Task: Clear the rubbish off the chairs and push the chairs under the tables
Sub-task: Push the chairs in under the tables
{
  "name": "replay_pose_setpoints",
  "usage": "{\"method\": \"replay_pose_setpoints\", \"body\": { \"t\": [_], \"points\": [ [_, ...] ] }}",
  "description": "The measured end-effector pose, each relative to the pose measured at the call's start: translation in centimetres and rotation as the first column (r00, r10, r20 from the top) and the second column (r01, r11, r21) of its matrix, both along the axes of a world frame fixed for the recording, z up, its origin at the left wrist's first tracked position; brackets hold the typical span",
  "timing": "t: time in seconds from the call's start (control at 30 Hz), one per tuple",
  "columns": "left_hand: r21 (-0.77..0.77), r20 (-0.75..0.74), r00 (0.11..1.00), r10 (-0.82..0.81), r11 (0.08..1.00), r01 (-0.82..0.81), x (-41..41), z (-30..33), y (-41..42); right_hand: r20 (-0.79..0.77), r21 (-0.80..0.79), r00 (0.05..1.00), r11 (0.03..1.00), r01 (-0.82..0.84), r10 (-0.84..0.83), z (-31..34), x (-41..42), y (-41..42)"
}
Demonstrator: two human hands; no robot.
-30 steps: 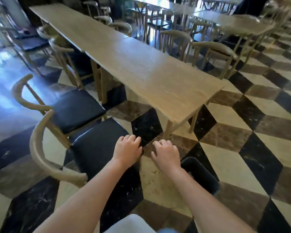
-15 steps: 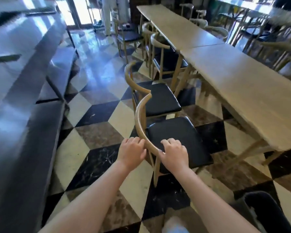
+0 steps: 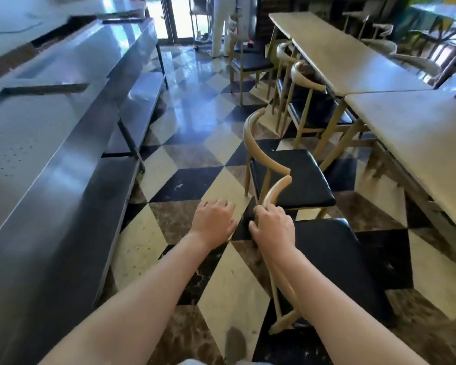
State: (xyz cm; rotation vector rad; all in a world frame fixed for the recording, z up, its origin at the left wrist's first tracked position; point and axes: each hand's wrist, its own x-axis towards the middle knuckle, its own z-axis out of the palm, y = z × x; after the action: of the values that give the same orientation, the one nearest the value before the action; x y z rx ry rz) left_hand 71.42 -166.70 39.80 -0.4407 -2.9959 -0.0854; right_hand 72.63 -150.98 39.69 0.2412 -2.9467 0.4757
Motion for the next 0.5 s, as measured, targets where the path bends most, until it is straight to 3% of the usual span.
{"method": "replay_pose_setpoints", "body": {
  "t": [0.3,0.5],
  "points": [
    [0.032,-0.028,0.999,0.047,0.998,-0.046,-13.3,1.2,-4.5,0.008,0.009,0.996,0.996,-0.088,0.088,1.2,-14.5,-4.0],
    [0.026,-0.012,1.000,-0.008,1.000,0.008,-23.6,-0.2,-7.1,0.009,0.021,1.000,0.999,-0.026,0.025,0.3,-24.2,-6.4]
  ]
}}
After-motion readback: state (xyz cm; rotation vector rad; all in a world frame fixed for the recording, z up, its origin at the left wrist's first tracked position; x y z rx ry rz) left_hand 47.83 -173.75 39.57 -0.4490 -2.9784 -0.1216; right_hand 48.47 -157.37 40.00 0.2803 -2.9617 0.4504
